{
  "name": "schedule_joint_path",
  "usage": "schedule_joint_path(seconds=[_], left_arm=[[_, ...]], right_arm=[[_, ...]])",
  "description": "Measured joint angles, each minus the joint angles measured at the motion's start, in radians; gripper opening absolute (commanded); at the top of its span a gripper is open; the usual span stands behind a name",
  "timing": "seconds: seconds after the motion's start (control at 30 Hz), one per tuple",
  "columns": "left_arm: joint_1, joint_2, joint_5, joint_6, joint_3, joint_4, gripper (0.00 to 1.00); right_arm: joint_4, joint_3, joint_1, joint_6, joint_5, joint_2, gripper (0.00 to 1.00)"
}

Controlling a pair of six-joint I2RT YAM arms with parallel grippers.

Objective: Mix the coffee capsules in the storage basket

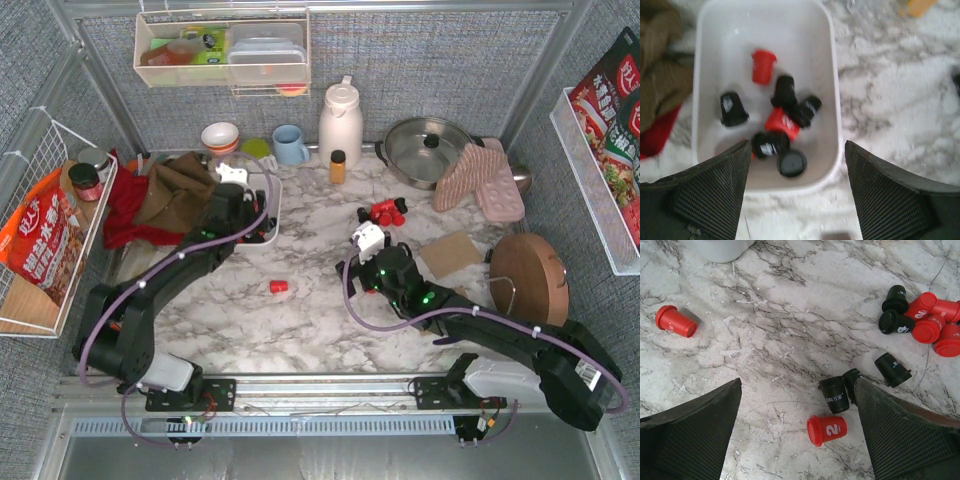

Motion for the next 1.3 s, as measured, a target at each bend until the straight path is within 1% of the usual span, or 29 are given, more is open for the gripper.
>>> schedule_joint_path(seconds=[0.1,0.17,0.23,0.37,0.5,0.67,0.87,1.03,1.3], left_arm=[[-0.079,-0.097,-0.048,-0.039,-0.065,-0.090,0.82],[-0.151,-0.159,-0.077,-0.068,-0.106,-0.148,0.81],[-0.199,-0.206,-0.084,-0.103,-0.142,-0.190,0.80],[-0.258,-0.287,-0.099,-0.193,-0.219,-0.257,0.79],[-0.306,-0.308,-0.100,-0.269,-0.263,-0.288,0.79],[-0.376,-0.246,-0.119,-0.344,-0.277,-0.293,0.79],[-0.432,-0.131,-0.199,-0.404,-0.265,-0.293,0.78],[-0.460,-0.066,-0.291,-0.426,-0.240,-0.283,0.72],[-0.470,0.004,-0.343,-0.440,-0.234,-0.247,0.62]], right_arm=[[-0.019,0.010,-0.003,0.009,0.004,0.016,0.99],[-0.036,0.023,-0.008,0.019,0.031,0.032,0.99],[-0.053,0.030,-0.016,0.035,0.061,0.040,0.99],[-0.079,0.031,-0.040,0.068,0.092,0.042,0.99],[-0.091,0.031,-0.064,0.099,0.105,0.045,0.99],[-0.108,0.031,-0.077,0.122,0.098,0.053,0.99],[-0.109,0.031,-0.082,0.126,0.077,0.053,0.99],[-0.111,0.031,-0.085,0.133,0.055,0.053,0.99],[-0.117,0.031,-0.087,0.135,0.046,0.053,0.99]])
